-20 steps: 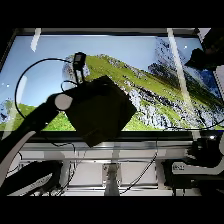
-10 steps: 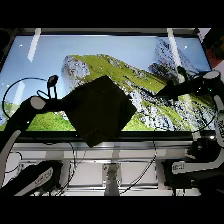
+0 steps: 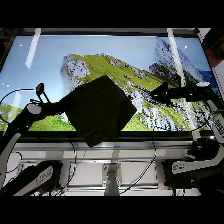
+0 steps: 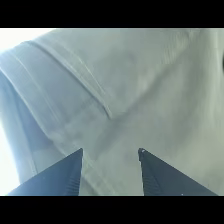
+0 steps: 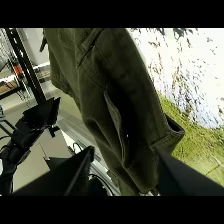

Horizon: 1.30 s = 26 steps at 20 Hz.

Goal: Fold the clothes and pants, and hang the long-sleeved shirts on hangers.

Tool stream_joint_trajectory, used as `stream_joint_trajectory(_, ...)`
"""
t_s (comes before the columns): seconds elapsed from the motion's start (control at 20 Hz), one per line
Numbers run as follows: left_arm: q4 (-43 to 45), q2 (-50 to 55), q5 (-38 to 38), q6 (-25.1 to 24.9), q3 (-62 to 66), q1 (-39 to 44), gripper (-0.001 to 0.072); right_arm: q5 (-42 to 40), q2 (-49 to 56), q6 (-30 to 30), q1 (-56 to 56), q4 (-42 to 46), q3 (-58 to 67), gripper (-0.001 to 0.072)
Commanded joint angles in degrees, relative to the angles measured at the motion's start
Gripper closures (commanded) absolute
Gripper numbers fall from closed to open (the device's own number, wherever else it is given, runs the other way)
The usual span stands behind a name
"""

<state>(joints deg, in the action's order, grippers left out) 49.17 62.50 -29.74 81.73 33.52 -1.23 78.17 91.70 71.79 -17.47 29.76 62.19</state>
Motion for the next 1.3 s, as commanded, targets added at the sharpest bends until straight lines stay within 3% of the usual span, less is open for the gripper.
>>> stream_joint_trajectory(0.0, -0.35, 1.07, 3.69, 0.81, -0.24, -0.28, 0.0286, -0.81, 0.07, 0.15, 0.02, -0.55, -0.22, 0.0135)
stream_joint_trajectory(0.3, -0.35, 3.85, 6.19, 0.79, -0.17, -1.03, 0.0286, -0.72, 0.07, 0.15, 0.02, -0.57, -0.22, 0.0126)
stream_joint_trajectory(0.6, 1.27, 4.5, 3.19, 0.81, -0.2, -3.56, 0.0287, -0.76, 0.07, 0.13, 0.02, -0.59, -0.22, 0.0126)
stream_joint_trajectory(0.9, -6.45, 10.19, 6.6, 0.79, 0.61, -2.19, 0.0288, -0.83, 0.07, 0.13, 0.02, -0.57, -0.22, 0.0126)
stream_joint_trajectory(0.95, -6.84, 10.34, 6.32, 0.79, 1.01, -2.16, 0.0324, -0.85, 0.07, 0.13, 0.02, -0.57, -0.22, 0.0126)
stream_joint_trajectory(1.05, -10.82, 9.4, 6.1, 0.61, 1.86, -2.19, 0.0691, -1.16, 0.07, 0.11, 0.02, -0.55, -0.22, 0.0128)
stream_joint_trajectory(1.2, -12.37, 6.32, 4.59, -3.34, 5.4, -1.6, 0.0698, -1.99, 0.07, 0.09, 0.02, -0.55, -0.22, 0.0221)
stream_joint_trajectory(1.25, -12.33, 4.9, 2.73, -5.31, 7.45, -1.22, 0.0699, -2.54, 0.07, 0.11, 0.02, -0.52, -0.22, 0.0288)
